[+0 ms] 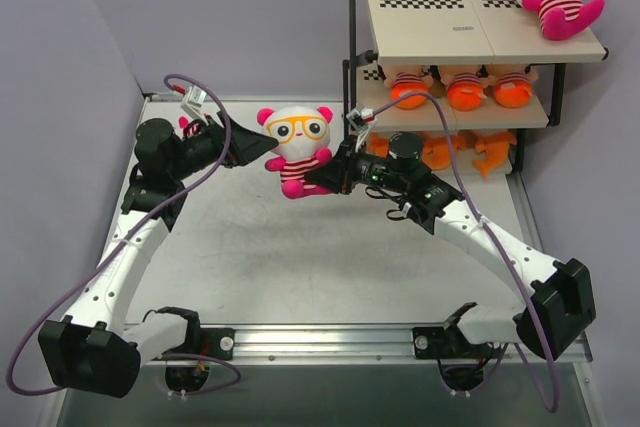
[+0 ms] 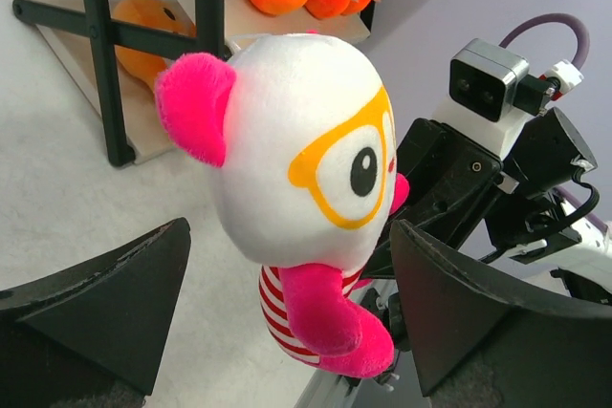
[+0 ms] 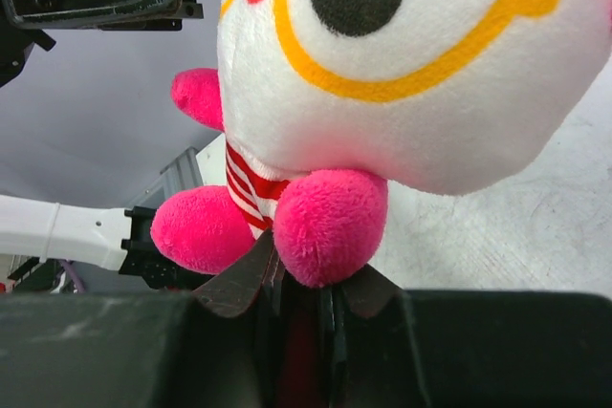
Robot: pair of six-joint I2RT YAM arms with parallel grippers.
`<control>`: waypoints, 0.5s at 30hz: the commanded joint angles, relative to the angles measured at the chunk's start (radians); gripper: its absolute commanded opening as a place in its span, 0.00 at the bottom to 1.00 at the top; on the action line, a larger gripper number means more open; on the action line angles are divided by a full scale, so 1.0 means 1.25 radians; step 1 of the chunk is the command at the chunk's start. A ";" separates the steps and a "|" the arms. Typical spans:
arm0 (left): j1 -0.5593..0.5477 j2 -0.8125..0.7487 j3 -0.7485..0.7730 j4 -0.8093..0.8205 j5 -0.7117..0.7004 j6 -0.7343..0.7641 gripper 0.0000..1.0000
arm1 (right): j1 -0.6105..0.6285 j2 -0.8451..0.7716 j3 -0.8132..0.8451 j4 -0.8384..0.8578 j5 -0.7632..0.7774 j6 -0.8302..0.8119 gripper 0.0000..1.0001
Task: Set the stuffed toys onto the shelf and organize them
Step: Pass the stuffed toy from the right arm to the left
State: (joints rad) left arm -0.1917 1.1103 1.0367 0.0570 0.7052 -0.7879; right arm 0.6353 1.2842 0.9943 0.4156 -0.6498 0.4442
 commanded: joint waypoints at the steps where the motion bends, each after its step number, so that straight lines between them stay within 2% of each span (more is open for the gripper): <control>1: 0.007 0.010 0.042 0.007 0.038 0.012 0.94 | -0.001 0.008 0.046 0.020 -0.063 -0.026 0.00; 15: 0.005 0.040 0.022 0.094 0.030 -0.057 0.94 | 0.000 0.034 0.062 0.027 -0.124 -0.039 0.00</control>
State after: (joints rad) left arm -0.1894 1.1591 1.0370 0.0914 0.7250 -0.8349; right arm 0.6353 1.3243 1.0065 0.3920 -0.7532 0.4152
